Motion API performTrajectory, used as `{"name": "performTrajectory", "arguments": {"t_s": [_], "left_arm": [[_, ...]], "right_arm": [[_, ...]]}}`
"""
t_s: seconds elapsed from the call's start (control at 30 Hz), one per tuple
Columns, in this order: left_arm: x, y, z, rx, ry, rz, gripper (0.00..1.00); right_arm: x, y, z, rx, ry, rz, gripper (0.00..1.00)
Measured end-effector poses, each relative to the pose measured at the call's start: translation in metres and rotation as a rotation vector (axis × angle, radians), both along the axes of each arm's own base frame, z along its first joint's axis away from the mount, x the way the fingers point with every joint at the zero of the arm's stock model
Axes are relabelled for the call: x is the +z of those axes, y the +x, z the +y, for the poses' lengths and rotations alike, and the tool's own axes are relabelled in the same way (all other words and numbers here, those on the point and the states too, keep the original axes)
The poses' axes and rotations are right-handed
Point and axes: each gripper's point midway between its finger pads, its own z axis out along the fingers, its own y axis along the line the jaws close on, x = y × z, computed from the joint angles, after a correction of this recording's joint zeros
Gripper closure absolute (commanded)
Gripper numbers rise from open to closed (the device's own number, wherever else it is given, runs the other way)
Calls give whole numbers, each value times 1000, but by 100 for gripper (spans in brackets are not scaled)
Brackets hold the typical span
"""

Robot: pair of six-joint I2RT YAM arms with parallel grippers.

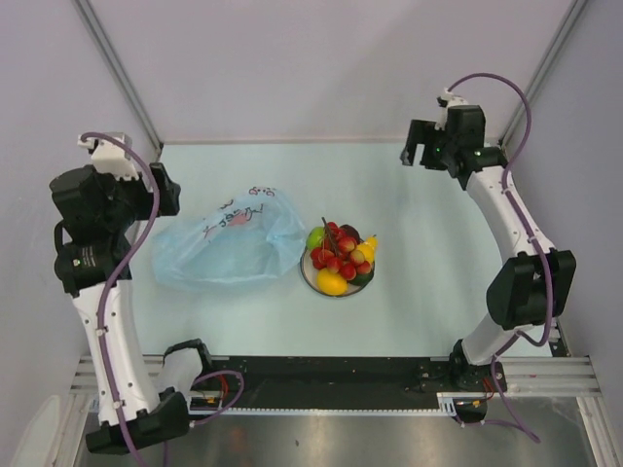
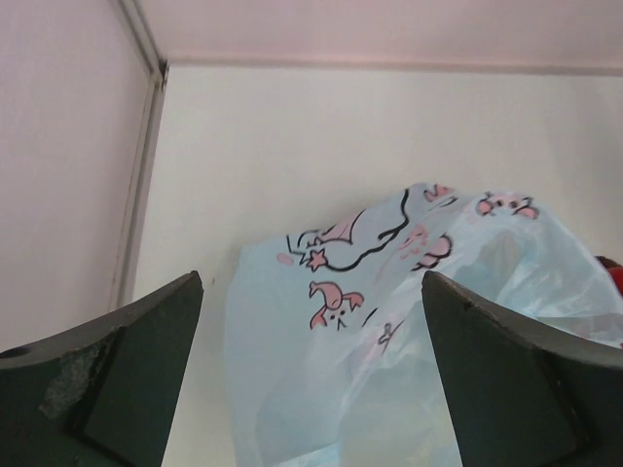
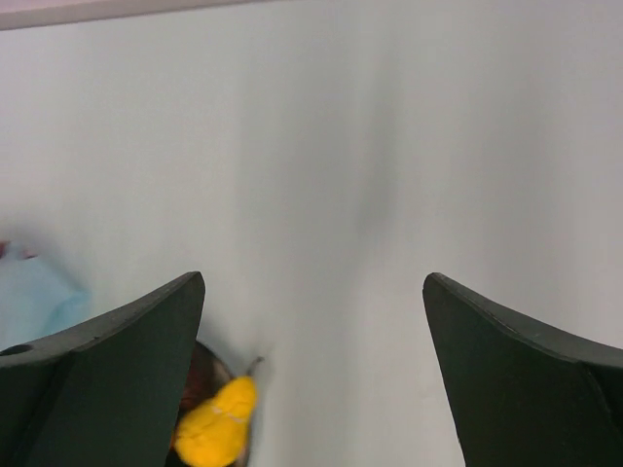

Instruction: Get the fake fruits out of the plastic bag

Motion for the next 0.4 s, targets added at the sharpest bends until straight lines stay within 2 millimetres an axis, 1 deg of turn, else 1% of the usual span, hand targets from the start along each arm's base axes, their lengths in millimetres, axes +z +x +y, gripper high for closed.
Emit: {"name": "performTrajectory", "arguments": {"t_s": [0.03,0.1,0.2,0.27,0.3,0.4], "left_arm": [[12,-1,-6,-21,16,-29,0],[34,-1,-14,-56,52,-79,0],[55,4,-24,-100,96,-120,0],[58,9,-37,-154,113,-131,0],[55,12,-43,-180,116,-122,0],[45,21,-60,-247,110,-93,0]], "right_arm": [[-9,0,-20,-61,-28,36,0],[-22,-3,-48,-151,-95,98,0],[-35,-15,-69,-211,-179,157,0],[-43,-24,-78,-232,-214,179,0],[-47,-30,-81,-238,-227,195,1],[-52,-41,-90,-260,-251,210,0]]}}
